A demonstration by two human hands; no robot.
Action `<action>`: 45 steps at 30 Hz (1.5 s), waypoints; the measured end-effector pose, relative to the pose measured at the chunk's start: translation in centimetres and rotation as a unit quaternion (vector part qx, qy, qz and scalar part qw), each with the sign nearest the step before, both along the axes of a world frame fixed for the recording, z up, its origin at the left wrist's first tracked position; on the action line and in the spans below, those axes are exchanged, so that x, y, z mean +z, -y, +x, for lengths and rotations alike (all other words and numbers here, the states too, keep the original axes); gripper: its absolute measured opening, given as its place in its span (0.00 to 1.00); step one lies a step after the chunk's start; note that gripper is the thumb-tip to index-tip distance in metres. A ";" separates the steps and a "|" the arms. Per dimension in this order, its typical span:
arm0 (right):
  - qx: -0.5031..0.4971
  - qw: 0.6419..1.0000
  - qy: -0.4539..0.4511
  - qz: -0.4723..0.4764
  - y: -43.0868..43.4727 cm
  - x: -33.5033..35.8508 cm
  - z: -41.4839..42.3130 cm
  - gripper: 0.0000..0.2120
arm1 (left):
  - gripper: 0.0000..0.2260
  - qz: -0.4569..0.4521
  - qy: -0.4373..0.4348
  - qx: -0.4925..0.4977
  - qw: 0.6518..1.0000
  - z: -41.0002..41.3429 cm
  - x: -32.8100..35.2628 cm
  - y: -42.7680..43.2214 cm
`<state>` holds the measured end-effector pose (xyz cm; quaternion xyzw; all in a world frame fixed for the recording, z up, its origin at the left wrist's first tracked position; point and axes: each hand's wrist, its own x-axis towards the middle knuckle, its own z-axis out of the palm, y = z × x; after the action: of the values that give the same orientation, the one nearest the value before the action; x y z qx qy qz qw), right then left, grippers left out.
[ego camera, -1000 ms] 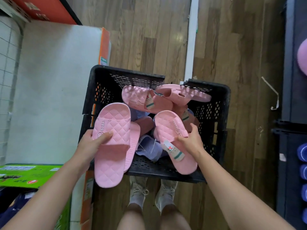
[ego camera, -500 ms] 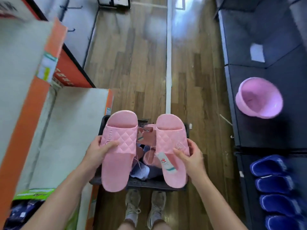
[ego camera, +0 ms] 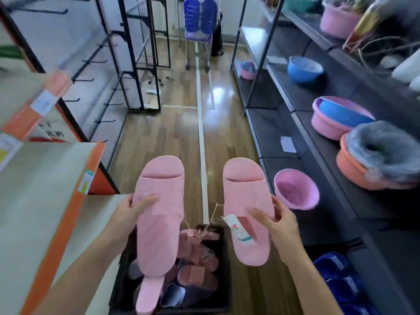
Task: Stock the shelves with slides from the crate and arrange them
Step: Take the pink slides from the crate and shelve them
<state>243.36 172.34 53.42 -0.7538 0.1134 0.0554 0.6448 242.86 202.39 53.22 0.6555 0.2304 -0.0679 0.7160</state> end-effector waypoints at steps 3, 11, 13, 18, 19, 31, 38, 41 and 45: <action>-0.022 0.999 0.049 0.001 1.4 3.1 -0.6 0.32 | 0.35 -0.024 0.038 -0.031 0.998 0.7 4.0 1.4; -0.122 0.985 0.063 0.105 4.3 9.3 -5.7 0.38 | 0.21 -0.100 0.105 -0.162 0.976 1.0 10.7 6.8; -0.163 0.977 0.070 0.120 4.8 10.1 -7.0 0.40 | 0.27 -0.132 0.099 -0.198 0.966 1.4 11.6 7.9; -0.249 0.954 0.092 0.139 5.4 11.6 -10.8 0.44 | 0.27 -0.164 0.109 -0.261 0.945 1.9 12.4 10.5; -0.269 0.949 0.100 0.132 5.4 11.8 -11.5 0.45 | 0.28 -0.163 0.114 -0.285 0.938 1.9 12.6 10.9; -0.559 0.821 0.099 0.061 2.0 9.9 -25.7 0.18 | 0.24 -0.094 0.082 -0.516 0.848 -0.4 12.8 18.3; -0.673 0.732 0.101 0.036 -1.2 10.6 -36.1 0.40 | 0.05 -0.063 0.113 -0.636 0.761 -9.5 13.3 24.0; -0.707 0.699 0.105 0.024 -2.3 10.8 -40.5 0.48 | 0.05 -0.051 0.131 -0.678 0.722 -13.9 13.4 26.5; -0.747 0.654 0.116 0.019 -3.4 11.1 -46.2 0.46 | 0.04 -0.041 0.137 -0.742 0.655 -19.8 13.1 29.4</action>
<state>197.17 175.77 64.51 -0.4023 0.5619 -0.5305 0.4908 223.08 172.99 66.33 0.5804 -0.4364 -0.4954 0.4766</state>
